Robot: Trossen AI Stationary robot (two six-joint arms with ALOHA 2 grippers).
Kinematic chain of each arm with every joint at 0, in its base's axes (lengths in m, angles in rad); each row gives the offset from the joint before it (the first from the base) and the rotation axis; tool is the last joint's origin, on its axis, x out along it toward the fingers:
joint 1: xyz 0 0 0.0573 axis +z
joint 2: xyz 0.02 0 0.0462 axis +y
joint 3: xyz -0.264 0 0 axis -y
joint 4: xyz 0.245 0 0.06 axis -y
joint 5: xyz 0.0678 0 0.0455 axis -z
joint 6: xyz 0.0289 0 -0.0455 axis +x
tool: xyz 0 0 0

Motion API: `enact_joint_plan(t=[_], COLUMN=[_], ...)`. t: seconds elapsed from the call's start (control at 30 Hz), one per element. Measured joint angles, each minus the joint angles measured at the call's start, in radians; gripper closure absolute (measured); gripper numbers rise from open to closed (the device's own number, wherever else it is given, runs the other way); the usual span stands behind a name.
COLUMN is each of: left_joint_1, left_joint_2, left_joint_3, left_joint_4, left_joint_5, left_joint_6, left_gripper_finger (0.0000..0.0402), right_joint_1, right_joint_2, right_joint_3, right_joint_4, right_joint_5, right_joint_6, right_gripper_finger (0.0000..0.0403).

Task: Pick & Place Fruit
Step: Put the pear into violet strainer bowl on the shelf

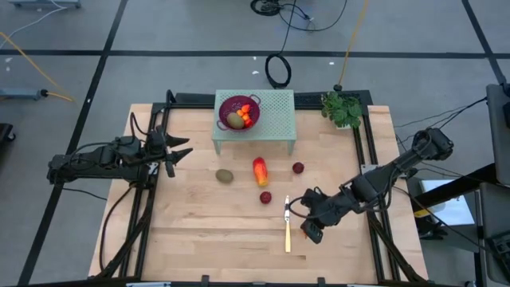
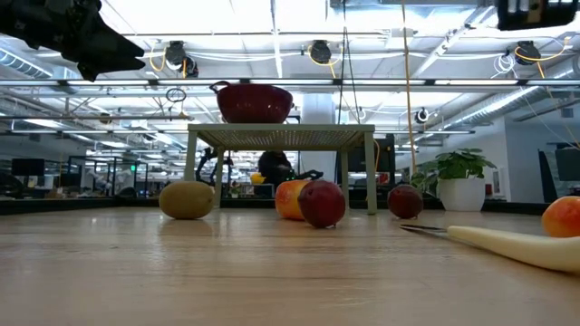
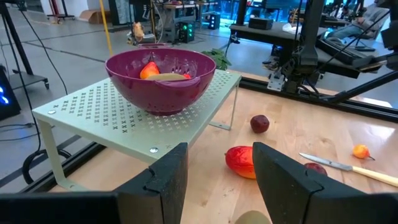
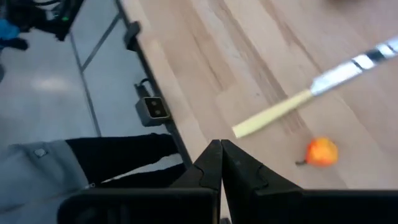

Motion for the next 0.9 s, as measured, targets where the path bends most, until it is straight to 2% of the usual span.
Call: enact_joint_plan(t=[0.13, 0.33, 0.63, 0.9], left_joint_1=[0.000, 0.000, 0.000, 0.000], left_joint_2=[0.000, 0.000, 0.000, 0.000], left_joint_3=[0.000, 0.000, 0.000, 0.000], left_joint_4=[0.000, 0.000, 0.000, 0.000], left_joint_5=[0.000, 0.000, 0.000, 0.000], left_joint_6=[0.007, 0.008, 0.048, 0.079], left_gripper_finger=[0.0220, 0.0220, 0.0220, 0.0220], right_joint_1=[0.025, 0.065, 0.066, 0.065], right_joint_2=[0.000, 0.001, 0.058, 0.120], right_joint_3=[0.000, 0.000, 0.000, 0.000], right_joint_4=[-0.042, -0.119, -0.212, -0.197], right_joint_5=[0.005, 0.106, 0.097, 0.021], right_joint_6=[0.103, 0.261, 0.452, 0.627], right_gripper_finger=[0.0403, 0.0403, 0.0403, 0.0403])
